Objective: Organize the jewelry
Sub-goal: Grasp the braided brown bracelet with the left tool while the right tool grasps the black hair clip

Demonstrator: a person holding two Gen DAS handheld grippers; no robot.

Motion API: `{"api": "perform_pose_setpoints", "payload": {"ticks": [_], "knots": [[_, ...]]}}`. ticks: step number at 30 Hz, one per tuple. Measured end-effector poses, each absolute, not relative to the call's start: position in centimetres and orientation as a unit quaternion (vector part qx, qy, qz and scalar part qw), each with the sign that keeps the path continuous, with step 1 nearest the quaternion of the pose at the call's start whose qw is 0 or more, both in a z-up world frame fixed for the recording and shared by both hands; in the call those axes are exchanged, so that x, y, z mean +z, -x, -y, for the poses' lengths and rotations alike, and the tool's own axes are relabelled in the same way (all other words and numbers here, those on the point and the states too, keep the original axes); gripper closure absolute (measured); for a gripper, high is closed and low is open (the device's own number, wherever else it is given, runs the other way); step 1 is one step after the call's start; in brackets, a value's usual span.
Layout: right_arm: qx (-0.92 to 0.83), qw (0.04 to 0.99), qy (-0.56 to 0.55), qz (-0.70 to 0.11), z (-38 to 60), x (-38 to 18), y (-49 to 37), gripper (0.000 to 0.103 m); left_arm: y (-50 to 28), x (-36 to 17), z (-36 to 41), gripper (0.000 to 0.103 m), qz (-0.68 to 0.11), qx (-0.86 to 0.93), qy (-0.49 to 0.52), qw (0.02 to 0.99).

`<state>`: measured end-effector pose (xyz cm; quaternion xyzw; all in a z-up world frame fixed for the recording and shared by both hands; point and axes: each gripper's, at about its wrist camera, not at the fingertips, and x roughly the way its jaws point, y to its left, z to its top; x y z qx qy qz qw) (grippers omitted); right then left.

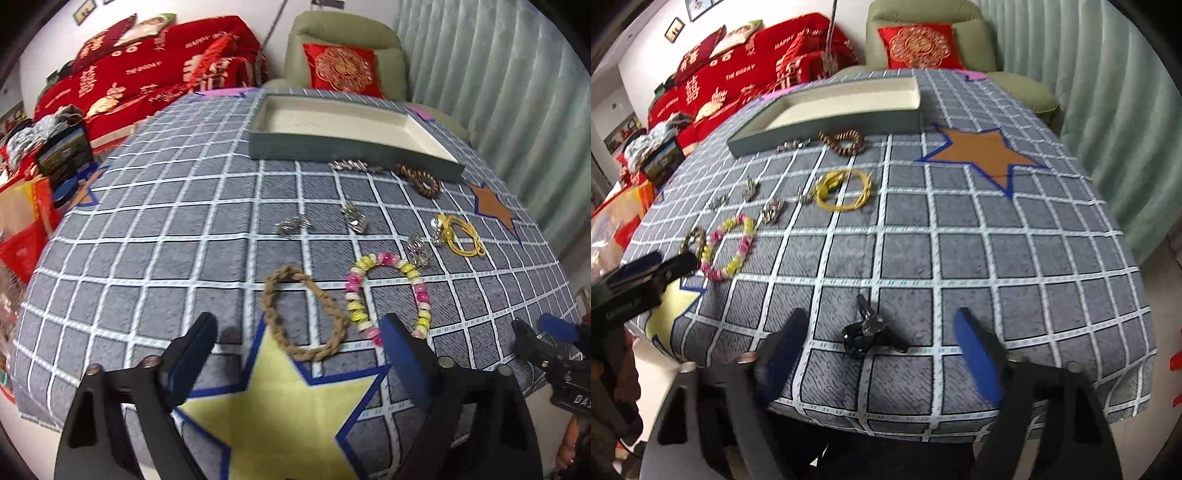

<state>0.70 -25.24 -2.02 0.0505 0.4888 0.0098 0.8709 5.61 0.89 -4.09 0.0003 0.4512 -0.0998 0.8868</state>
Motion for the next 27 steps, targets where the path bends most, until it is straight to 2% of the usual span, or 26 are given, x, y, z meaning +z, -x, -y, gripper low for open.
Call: {"api": "perform_pose_setpoints", "payload": {"ticks": [2,3,4,5,7,11,14,15,27], "knots": [[0.012,0.869,-0.045,-0.492,25.1,-2.4,-0.8,0.032,-6.0,-4.4,-0.6,0.008,-0.456,-0.103,0.0,0.884],[0.012,0.87,-0.038,-0.492,24.9,-2.4,-0.9,0.035,-6.1,-4.5,-0.4,0.014,-0.458,-0.105,-0.001,0.883],[0.014,0.869,-0.033,-0.493,24.8,-2.4,-0.9,0.036,-6.2,-4.5,-0.2,0.015,-0.456,-0.105,-0.007,0.884],[0.014,0.869,-0.028,-0.494,24.6,-2.4,-0.9,0.041,-6.2,-4.5,0.0,0.016,-0.456,-0.106,-0.012,0.884],[0.015,0.869,-0.016,-0.495,24.3,-2.4,-1.0,0.05,-6.1,-4.4,0.2,0.028,-0.453,-0.11,-0.018,0.885],[0.018,0.867,0.001,-0.498,23.7,-2.3,-0.8,0.068,-5.8,-4.3,-0.1,0.041,-0.449,-0.113,-0.021,0.886],[0.02,0.866,0.002,-0.5,23.7,-2.3,-0.8,0.069,-5.7,-4.2,-0.7,0.049,-0.448,-0.114,-0.012,0.886],[0.02,0.866,0.003,-0.5,23.7,-2.3,-0.8,0.069,-5.7,-4.2,-1.0,0.057,-0.448,-0.113,-0.009,0.887],[0.02,0.866,-0.013,-0.499,23.9,-2.2,-0.9,0.071,-5.8,-3.5,-3.2,0.057,-0.438,-0.105,0.032,0.892]]}}
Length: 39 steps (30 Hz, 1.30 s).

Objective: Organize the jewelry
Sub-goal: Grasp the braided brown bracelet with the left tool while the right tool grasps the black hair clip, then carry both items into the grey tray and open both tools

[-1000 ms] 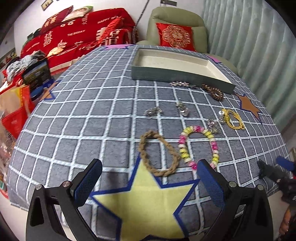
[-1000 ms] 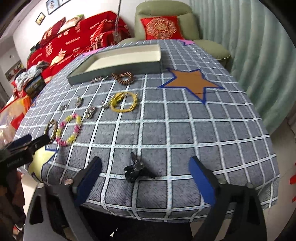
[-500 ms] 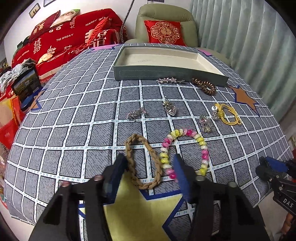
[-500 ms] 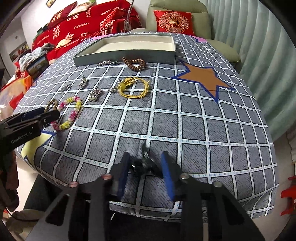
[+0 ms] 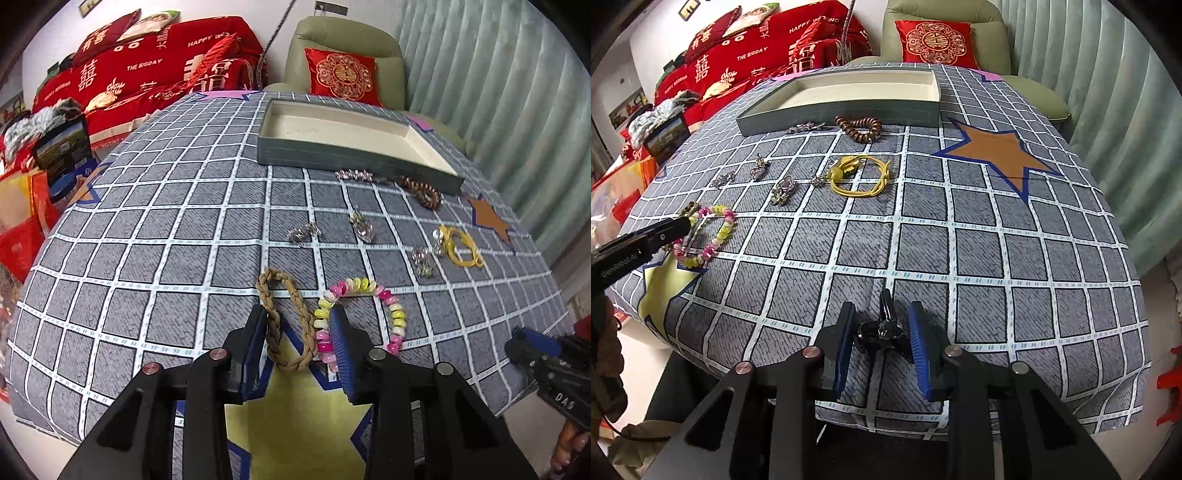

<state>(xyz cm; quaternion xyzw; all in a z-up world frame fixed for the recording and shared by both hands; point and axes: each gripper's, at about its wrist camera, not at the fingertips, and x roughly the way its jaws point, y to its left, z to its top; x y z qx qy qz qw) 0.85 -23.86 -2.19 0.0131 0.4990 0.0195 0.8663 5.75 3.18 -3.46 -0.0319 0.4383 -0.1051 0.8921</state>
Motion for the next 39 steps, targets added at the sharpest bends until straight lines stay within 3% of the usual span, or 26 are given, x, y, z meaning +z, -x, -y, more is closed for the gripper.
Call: {"api": "perform_pose_setpoints", "payload": {"ticks": [3,5,12,14,15,18,26,39], "knots": [[0.02,0.866,-0.014,-0.499,23.9,-2.2,-0.8,0.071,-6.1,-3.2,-4.0,0.056,-0.437,-0.1,0.048,0.893],[0.02,0.866,-0.014,-0.499,23.9,-2.2,-0.8,0.071,-6.5,-3.4,-4.3,0.046,-0.44,-0.088,0.048,0.892],[0.02,0.866,-0.015,-0.499,24.0,-2.2,-0.9,0.071,-8.0,-4.4,-4.4,0.046,-0.454,-0.069,0.027,0.888],[0.02,0.866,-0.015,-0.499,24.0,-2.2,-0.8,0.071,-8.0,-4.4,-4.3,0.051,-0.453,-0.071,0.019,0.888],[0.02,0.866,-0.016,-0.499,24.0,-2.2,-0.9,0.071,-7.9,-4.4,-4.3,0.07,-0.453,-0.073,0.014,0.889],[0.02,0.866,-0.014,-0.499,24.0,-2.2,-0.9,0.075,-7.8,-4.4,-4.5,0.087,-0.449,-0.077,0.006,0.89],[0.033,0.867,-0.023,-0.496,23.5,-1.7,-1.4,0.078,-7.4,-3.6,-5.0,0.087,-0.441,-0.1,0.04,0.891],[0.073,0.874,-0.096,-0.471,25.4,2.6,-5.6,0.078,-9.0,2.5,-4.7,0.087,-0.397,-0.135,0.072,0.905]]}}
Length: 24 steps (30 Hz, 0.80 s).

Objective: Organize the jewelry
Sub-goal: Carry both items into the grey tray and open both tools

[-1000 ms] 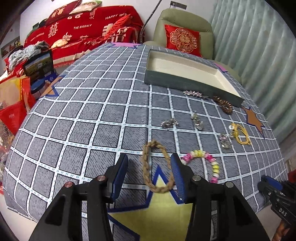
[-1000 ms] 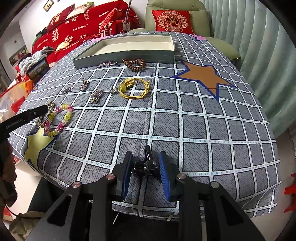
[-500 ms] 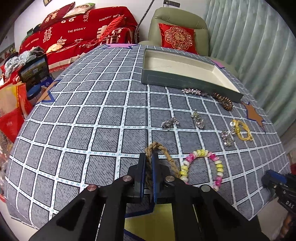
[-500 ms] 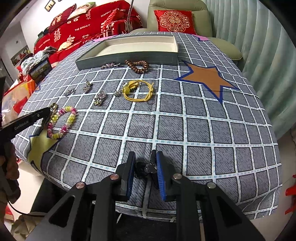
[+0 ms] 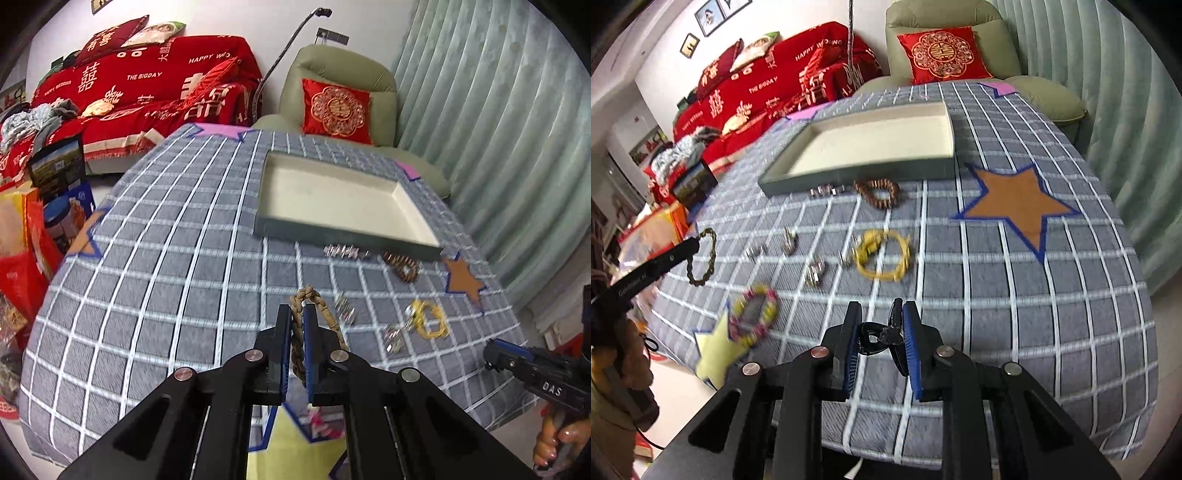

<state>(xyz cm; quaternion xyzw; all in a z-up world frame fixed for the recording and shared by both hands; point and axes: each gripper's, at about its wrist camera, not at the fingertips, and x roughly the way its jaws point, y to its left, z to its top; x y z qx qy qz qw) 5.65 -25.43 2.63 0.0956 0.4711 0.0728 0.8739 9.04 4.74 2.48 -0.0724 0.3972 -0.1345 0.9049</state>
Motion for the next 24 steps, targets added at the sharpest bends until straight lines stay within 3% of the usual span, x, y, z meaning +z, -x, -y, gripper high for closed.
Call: {"api": "perform_pose_setpoints", "payload": {"ticks": [15,24], "knots": [[0.117,0.886,-0.12,-0.432,27.2,10.1,-19.1,0.078,-18.8,10.7,-1.2,0.087,-0.367,-0.163,0.056,0.914],[0.126,0.874,-0.15,-0.445,27.6,9.7,-29.6,0.078,-28.2,9.0,1.8,0.087,-0.385,-0.159,0.051,0.908]]}}
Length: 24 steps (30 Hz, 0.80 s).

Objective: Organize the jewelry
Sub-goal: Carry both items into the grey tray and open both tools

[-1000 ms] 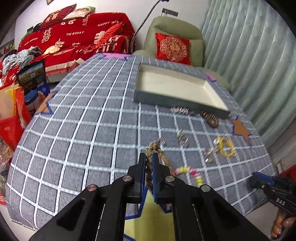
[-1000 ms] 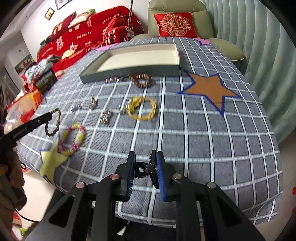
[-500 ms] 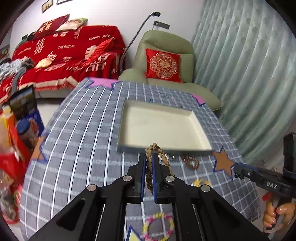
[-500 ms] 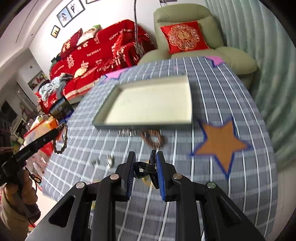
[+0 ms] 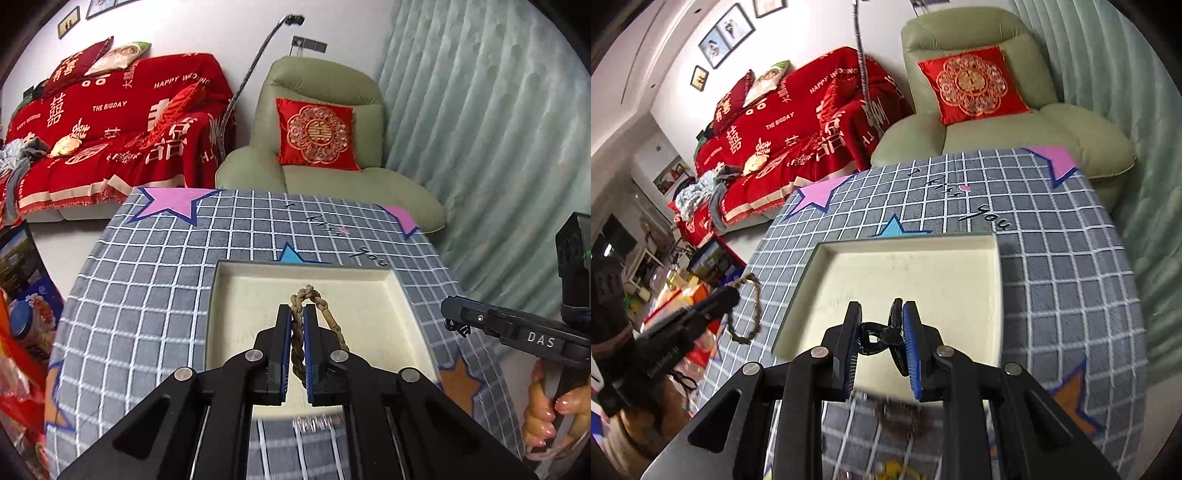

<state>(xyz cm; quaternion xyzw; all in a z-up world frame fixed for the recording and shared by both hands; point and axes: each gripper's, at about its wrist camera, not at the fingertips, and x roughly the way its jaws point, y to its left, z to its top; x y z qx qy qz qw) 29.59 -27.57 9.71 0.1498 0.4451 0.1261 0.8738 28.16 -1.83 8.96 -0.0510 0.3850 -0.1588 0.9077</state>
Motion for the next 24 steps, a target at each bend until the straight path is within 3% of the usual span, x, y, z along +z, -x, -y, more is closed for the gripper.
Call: {"api": "perform_pose_setpoints", "payload": {"ticks": [13,24], "knots": [[0.084,0.839,-0.173,-0.509,28.0,-1.2,-38.2,0.078,-35.5,-0.3,5.5,0.087,-0.441,-0.124,0.002,0.889],[0.078,0.833,-0.171,-0.521,27.9,-4.0,-38.5,0.078,-36.1,-2.9,6.4,0.087,-0.452,-0.096,-0.043,0.886]]}}
